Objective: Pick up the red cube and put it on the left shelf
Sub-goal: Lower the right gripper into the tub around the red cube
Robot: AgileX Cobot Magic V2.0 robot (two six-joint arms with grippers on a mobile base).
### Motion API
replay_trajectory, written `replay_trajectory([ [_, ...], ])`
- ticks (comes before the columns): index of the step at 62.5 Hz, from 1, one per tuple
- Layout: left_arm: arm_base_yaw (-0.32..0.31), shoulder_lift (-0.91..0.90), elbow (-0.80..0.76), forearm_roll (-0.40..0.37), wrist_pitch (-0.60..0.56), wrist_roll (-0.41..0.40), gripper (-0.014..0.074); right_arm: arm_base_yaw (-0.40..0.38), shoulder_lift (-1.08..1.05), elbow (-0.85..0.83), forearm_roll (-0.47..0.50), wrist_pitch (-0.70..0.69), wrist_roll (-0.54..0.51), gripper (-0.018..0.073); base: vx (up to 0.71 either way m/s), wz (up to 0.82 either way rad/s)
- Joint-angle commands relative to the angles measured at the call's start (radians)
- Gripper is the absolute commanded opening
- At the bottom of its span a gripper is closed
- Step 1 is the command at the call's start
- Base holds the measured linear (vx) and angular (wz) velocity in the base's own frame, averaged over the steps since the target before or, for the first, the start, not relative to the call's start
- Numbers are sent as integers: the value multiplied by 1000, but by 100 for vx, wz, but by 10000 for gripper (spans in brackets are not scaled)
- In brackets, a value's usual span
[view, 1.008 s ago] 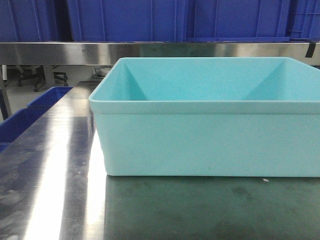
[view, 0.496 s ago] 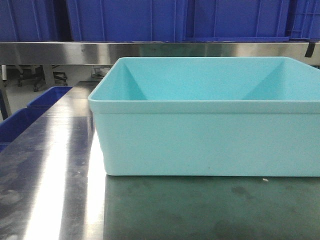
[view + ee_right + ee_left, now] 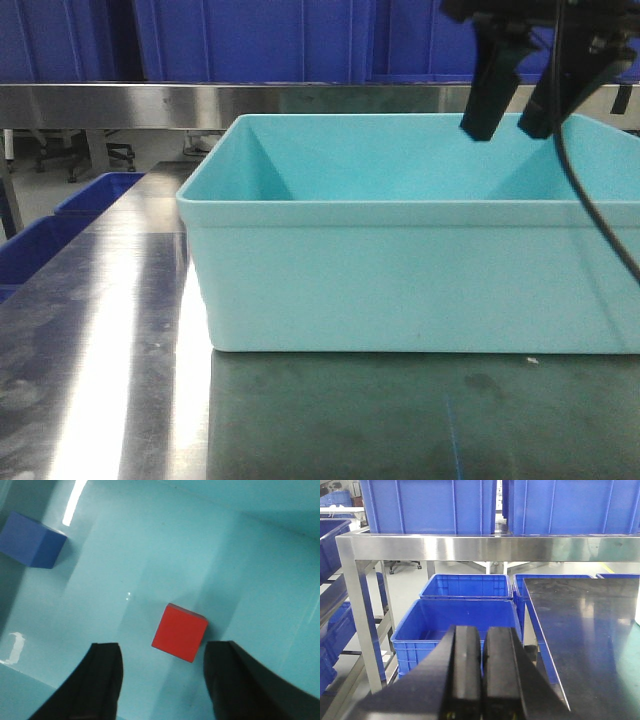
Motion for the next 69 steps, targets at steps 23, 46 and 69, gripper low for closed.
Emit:
replay_trajectory([
  [23, -1, -13, 24, -7, -78, -6, 90, 2, 43, -38, -3, -15, 100, 568, 0, 0],
  [46, -1, -13, 24, -7, -78, -6, 90, 2, 139, -38, -42, -5, 105, 568, 0, 0],
  [69, -1, -13, 24, -7, -78, -6, 90, 2, 173, -38, -42, -6, 105, 354, 0, 0],
])
